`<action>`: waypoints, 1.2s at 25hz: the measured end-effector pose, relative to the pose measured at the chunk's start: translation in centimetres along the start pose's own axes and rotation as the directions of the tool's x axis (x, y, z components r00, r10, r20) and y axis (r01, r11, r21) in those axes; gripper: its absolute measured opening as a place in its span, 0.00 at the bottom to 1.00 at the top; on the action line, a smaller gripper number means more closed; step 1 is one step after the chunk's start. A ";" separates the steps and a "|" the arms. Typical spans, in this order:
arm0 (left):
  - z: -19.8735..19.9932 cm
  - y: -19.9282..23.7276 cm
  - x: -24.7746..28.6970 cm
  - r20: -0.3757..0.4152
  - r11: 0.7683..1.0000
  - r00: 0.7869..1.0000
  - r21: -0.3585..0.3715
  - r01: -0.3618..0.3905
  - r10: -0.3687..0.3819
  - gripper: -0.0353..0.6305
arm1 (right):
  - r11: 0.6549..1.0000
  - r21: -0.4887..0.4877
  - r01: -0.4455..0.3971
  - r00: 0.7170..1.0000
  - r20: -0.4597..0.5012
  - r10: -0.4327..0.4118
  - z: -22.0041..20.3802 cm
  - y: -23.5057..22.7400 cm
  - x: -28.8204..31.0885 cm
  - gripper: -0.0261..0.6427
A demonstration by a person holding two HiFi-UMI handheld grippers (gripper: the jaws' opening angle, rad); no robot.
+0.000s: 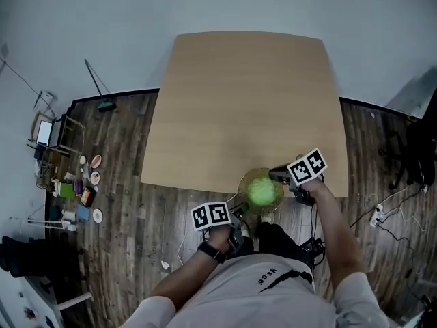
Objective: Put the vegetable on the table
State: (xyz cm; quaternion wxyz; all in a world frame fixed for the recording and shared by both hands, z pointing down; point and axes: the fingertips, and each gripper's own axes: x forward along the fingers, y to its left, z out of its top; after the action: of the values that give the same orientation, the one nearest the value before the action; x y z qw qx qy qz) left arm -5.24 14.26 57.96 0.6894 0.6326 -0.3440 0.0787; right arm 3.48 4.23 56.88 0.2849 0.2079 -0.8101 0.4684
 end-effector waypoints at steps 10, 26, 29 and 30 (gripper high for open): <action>7.7 0.5 5.7 0.049 0.995 0.997 -0.086 -0.053 0.057 0.11 | 0.996 -0.070 -0.053 0.992 -0.114 0.045 7.6 -6.6 3.0 0.08; 15.8 4.8 15.5 0.076 0.963 0.982 -0.223 -0.153 0.174 0.11 | 0.991 -0.080 -0.105 0.968 -0.238 0.083 13.3 -17.8 9.0 0.08; 16.8 5.3 16.8 0.082 0.958 0.979 -0.235 -0.165 0.189 0.10 | 0.992 -0.083 -0.097 0.968 -0.239 0.075 14.1 -19.4 9.7 0.08; 17.2 5.5 17.1 0.083 0.956 0.977 -0.237 -0.172 0.196 0.10 | 0.992 -0.084 -0.095 0.969 -0.237 0.072 14.4 -19.7 10.0 0.08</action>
State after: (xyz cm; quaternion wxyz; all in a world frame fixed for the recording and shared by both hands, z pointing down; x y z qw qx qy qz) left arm -1.84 -6.26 71.60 0.7279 0.5178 -0.4441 0.0689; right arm 4.02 -18.44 70.34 0.3679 0.1033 -0.8002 0.4622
